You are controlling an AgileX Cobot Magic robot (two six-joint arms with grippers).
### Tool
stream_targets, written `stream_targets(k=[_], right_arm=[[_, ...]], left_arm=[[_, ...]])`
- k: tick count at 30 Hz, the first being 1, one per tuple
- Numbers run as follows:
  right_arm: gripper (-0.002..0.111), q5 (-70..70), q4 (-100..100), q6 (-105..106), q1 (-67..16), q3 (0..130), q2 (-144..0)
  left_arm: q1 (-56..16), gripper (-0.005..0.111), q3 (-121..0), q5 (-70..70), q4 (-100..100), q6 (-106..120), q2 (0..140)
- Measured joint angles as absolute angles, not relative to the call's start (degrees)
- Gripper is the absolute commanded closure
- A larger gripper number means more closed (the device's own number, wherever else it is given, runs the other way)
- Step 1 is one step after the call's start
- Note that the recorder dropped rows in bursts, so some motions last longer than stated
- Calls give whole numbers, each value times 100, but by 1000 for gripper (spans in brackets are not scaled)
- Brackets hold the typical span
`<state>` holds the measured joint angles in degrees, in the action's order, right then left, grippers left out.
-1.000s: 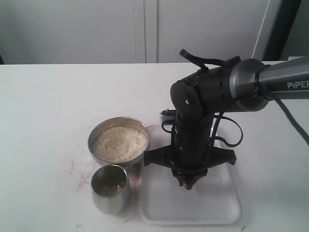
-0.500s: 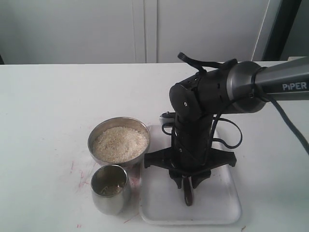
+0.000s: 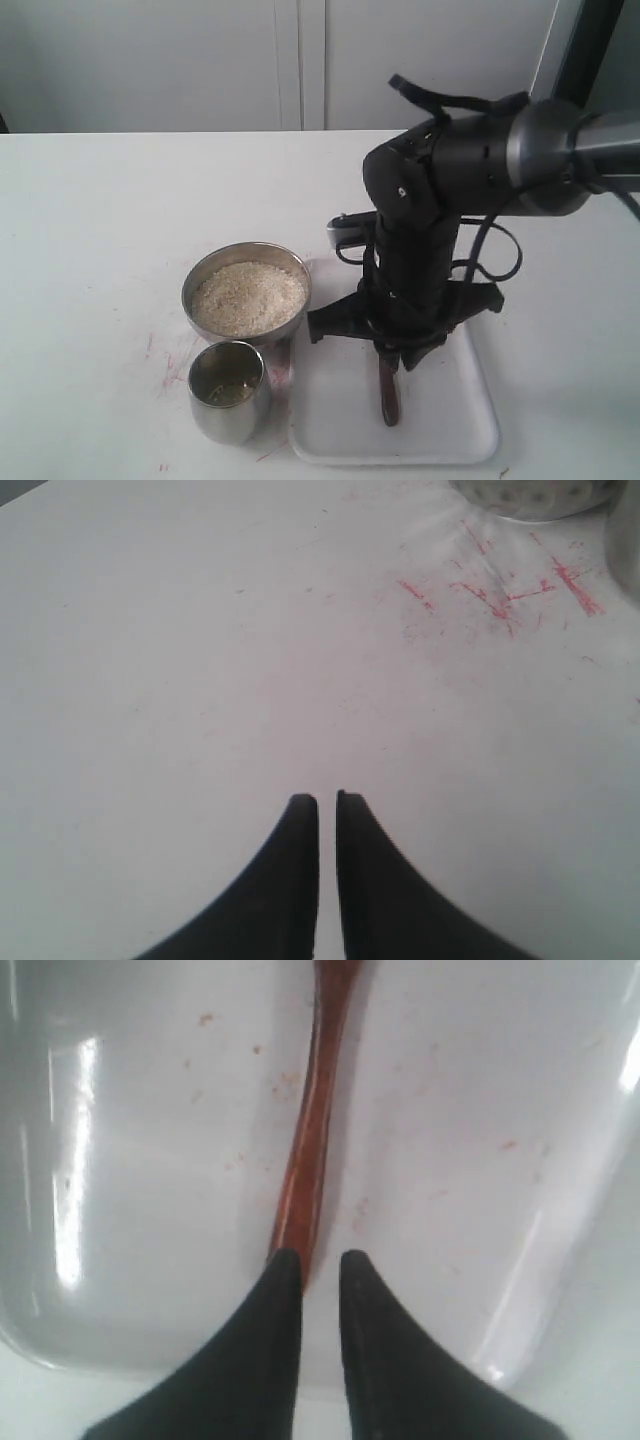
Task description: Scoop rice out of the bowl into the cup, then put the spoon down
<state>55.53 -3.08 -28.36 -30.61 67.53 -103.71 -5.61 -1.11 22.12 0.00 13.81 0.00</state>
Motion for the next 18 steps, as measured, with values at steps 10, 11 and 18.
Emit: stream_targets(k=[10,11,18], right_arm=[[100,6696,-877,-2179,-3277,6398,-8292],[100,6725,-867,-2156,-3368,6259,-7956],[101,6825,-362,-2210,-3916,5367,-5798]], left_arm=[[-561,92,-111,2212,0,1381,0],[-561,92,-111,2212,0,1381,0],[-561,92,-111,2212,0,1381,0]])
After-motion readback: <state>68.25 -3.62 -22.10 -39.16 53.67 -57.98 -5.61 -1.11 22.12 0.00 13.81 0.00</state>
